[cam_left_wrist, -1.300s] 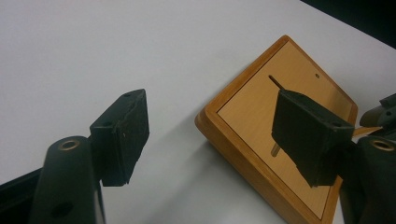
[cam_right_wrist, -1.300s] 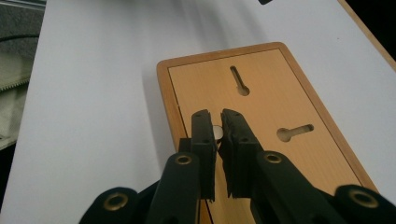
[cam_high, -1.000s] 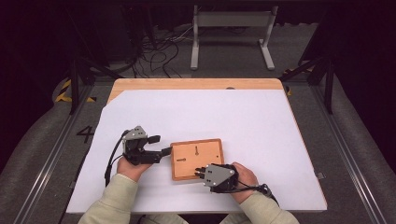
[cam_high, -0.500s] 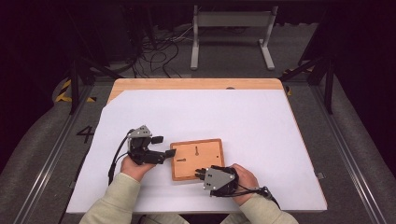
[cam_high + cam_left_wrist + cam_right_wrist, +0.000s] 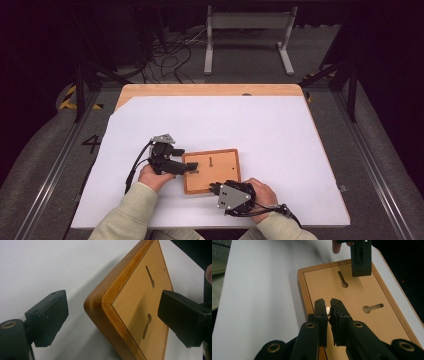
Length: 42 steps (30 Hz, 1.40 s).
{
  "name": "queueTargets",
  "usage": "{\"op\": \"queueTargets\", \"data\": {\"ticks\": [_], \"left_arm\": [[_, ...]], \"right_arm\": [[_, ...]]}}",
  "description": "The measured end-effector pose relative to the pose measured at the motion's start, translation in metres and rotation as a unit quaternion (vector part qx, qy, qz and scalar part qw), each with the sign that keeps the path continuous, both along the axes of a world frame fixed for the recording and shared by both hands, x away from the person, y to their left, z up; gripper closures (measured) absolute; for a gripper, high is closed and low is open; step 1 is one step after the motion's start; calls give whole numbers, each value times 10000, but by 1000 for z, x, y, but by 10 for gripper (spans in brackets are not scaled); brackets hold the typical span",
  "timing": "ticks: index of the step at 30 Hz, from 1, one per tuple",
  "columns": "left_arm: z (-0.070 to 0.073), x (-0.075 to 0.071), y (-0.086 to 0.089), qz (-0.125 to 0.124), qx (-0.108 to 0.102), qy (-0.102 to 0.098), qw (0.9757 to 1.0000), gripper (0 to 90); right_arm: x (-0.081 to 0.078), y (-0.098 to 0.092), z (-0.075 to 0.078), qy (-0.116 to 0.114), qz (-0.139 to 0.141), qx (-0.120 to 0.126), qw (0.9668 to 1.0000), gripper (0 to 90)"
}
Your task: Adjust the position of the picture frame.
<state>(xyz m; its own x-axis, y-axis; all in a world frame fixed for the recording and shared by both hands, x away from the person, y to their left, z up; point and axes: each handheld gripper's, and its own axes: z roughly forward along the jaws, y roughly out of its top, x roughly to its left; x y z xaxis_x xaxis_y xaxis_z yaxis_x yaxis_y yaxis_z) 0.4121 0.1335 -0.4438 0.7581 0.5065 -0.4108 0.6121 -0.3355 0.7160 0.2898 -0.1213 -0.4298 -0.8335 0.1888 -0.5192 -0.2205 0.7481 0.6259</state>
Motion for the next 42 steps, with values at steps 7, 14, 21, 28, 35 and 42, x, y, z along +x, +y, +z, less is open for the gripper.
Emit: {"op": "queueTargets", "data": {"ticks": [7,14,21,28,35,42], "left_arm": [[-4,5,-9,-171,-48,177,9997,142],[-5,4,-19,-429,20,283,9987,192],[-6,4,-21,-501,122,298,9982,255],[-4,6,-16,-534,9,353,9979,318],[1,4,-10,-680,-221,323,9969,406],[6,3,-5,-810,-449,408,9949,490]], "right_arm": [[-1,0,-1,18,-27,23,10000,839],[-1,-1,-1,5,-26,33,10000,839],[0,-1,-1,7,-24,32,10000,839],[0,-1,-1,33,-15,57,10000,838],[0,-2,1,174,83,37,9998,827],[3,-5,5,481,218,192,9984,679]]}}
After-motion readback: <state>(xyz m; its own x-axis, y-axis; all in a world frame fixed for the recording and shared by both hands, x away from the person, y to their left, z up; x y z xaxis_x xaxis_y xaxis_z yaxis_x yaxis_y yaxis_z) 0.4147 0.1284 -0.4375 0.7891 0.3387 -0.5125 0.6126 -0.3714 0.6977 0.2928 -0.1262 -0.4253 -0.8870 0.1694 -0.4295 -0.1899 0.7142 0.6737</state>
